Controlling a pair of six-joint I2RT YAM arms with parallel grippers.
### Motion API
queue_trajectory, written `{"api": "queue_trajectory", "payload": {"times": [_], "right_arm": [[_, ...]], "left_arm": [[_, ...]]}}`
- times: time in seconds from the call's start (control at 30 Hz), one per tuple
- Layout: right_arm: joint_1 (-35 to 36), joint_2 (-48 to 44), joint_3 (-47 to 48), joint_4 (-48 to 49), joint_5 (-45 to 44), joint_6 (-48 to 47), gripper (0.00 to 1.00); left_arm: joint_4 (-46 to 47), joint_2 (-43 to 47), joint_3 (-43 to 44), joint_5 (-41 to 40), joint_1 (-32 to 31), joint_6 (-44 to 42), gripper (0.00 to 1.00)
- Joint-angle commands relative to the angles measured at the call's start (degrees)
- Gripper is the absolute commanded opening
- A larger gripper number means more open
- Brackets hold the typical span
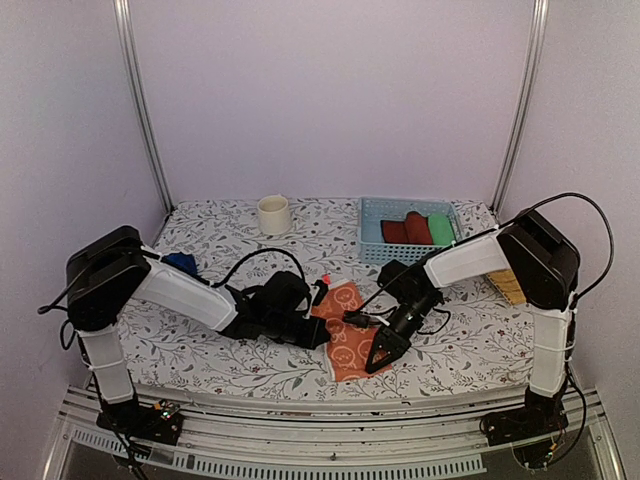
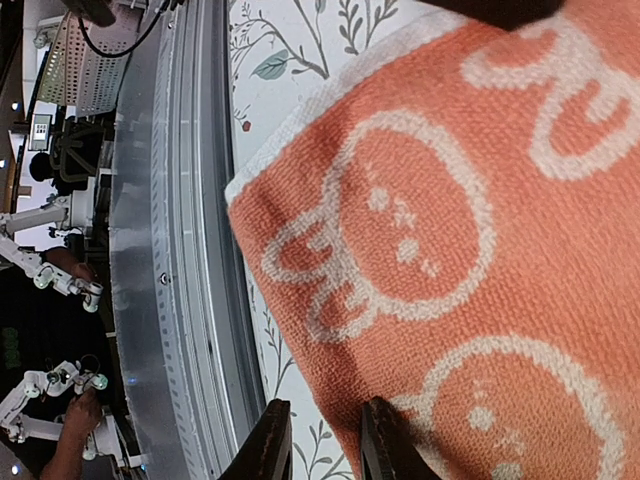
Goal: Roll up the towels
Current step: Adjust the towel at the center of the board.
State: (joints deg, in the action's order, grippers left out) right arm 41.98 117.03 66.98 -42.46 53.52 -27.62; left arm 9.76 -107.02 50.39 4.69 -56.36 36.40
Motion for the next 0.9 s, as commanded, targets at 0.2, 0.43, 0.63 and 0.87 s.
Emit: {"api": "queue_trajectory", "payload": {"times": [0.2, 0.43, 0.63, 0.87], "right_arm": [[-0.41, -0.77, 0.12, 1.38, -7.22, 1.42, 0.28], [-1.59, -7.79, 0.13, -1.53, -6.2, -1.66, 0.31], [-3.48, -12.58, -1.19, -1.55, -9.2, -3.71, 0.33], [-6.2, -6.97, 4.93, 0.47, -12.53, -0.6, 0.32]], "left_arm": [[-3.91, -9.67, 7.74, 2.87, 5.2, -4.87, 0.0], [-1.07, 4.21, 0.72, 1.16, 3.58, -7.44, 0.02], [-0.72, 13.8, -5.19, -4.22, -2.9, -19.83, 0.35], [-1.56, 9.71, -3.19, -7.5, -10.09, -30.55, 0.43]]}}
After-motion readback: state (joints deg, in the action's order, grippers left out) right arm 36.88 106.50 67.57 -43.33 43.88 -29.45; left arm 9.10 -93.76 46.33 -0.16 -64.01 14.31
